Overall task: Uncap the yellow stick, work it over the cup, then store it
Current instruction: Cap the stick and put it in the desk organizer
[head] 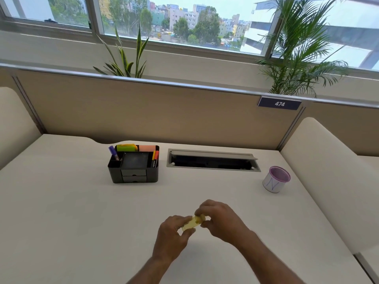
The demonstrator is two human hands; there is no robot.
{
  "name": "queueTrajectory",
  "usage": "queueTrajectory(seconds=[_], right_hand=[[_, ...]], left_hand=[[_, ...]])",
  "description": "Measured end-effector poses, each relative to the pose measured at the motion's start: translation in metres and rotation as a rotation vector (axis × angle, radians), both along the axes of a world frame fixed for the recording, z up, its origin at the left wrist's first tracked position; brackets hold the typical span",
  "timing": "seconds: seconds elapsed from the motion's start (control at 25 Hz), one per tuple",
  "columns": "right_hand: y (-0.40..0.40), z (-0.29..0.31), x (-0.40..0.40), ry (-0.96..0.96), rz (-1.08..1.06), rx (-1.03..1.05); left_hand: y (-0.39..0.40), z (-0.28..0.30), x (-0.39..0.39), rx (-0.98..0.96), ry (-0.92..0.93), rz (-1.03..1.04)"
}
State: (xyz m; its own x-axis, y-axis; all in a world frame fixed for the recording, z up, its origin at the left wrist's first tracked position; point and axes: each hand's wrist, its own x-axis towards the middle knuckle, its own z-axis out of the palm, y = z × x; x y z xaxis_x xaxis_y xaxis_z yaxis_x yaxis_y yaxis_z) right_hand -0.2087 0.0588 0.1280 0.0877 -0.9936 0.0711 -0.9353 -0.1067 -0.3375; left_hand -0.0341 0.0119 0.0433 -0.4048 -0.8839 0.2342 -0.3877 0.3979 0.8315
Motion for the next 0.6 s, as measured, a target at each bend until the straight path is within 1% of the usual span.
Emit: queueTrajectory(seconds=[0.08,0.32,0.48,0.6], right_hand=[[-0.0022,0.001,-0.0013,-0.039,0.007,0.047],[-0.0034,-0.0003,-0.0067,-0.117,-0.004,0.065],[-0.0026,0.0015,-0.0092,-0.135,-0.021,0.049],[-0.0012,0.0019,-0.0086,-0.19,-0.046,0.036]], left_hand=[[-0.0007,-0.0003,0.0001,-0.015,-0.002,-0.013],[-0.0043,-0.0018,0.0018,-0.112,-0.06,-0.084],[-0.0079,0.0038,0.0027,-0.218,-0.079,-0.094],[-0.0094,0.0071,0.003,-0.246,-0.07,-0.087]])
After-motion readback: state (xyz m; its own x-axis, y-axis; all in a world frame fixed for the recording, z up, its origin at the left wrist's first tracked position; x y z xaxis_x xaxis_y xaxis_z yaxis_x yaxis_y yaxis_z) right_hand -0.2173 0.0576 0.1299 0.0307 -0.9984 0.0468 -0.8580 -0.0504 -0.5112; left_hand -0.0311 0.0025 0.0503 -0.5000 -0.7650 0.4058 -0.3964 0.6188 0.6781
